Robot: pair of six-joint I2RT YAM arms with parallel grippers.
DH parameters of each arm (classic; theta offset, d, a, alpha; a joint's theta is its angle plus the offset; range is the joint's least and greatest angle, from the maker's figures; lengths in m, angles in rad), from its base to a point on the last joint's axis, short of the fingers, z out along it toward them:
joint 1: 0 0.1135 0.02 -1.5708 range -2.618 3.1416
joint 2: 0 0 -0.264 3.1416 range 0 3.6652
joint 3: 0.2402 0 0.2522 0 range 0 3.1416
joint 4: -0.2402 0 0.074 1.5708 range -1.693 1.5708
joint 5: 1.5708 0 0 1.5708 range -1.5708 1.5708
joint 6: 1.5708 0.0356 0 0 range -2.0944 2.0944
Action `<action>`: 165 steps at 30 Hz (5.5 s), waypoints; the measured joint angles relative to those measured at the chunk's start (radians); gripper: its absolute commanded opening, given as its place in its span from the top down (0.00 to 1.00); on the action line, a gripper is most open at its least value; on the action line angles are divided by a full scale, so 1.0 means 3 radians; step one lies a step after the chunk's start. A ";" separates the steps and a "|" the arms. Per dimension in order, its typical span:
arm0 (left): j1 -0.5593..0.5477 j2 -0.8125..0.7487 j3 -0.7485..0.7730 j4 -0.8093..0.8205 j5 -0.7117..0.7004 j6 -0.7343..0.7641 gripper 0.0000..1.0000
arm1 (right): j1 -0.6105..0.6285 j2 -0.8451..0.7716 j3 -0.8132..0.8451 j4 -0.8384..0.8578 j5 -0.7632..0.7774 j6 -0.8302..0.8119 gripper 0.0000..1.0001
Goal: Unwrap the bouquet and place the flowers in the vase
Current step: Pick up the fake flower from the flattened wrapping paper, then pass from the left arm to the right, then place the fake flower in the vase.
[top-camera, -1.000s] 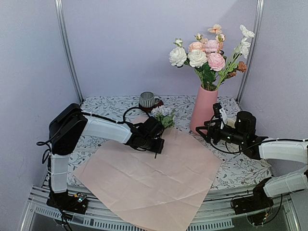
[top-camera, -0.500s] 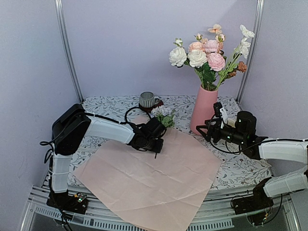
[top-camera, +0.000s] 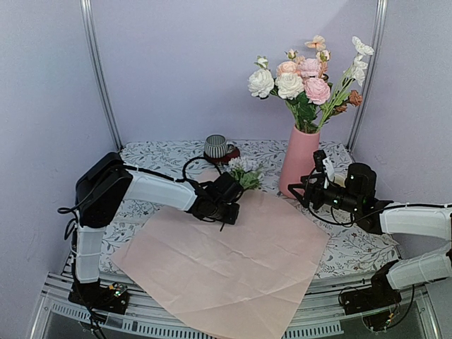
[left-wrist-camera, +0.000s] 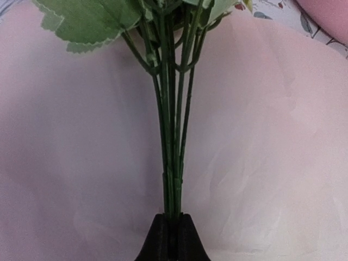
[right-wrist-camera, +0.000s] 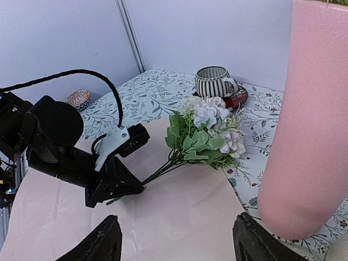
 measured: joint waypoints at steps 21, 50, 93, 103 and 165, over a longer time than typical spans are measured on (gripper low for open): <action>-0.0020 -0.2112 -0.1801 0.1451 0.0376 0.0387 1.00 | 0.0506 -0.0178 0.0231 -0.0177 -0.0008 0.0220 0.31; -0.0072 -0.3155 -0.3128 0.3826 0.1573 0.0516 1.00 | 0.1963 0.0540 0.1100 0.0362 0.0193 0.0566 0.31; -0.0072 -0.2941 -0.3212 0.4266 0.2049 0.0469 1.00 | 0.1963 0.1151 0.1851 0.0296 0.0080 0.0736 0.87; -0.0072 -0.2941 -0.3212 0.4270 0.2038 0.0472 0.68 | 0.1963 0.1138 0.1855 0.0276 0.0095 0.0750 0.97; -0.0088 -0.3633 -0.3360 0.3685 0.1413 0.0683 0.17 | -0.0122 0.0197 0.1297 0.0823 0.2228 -0.0399 0.98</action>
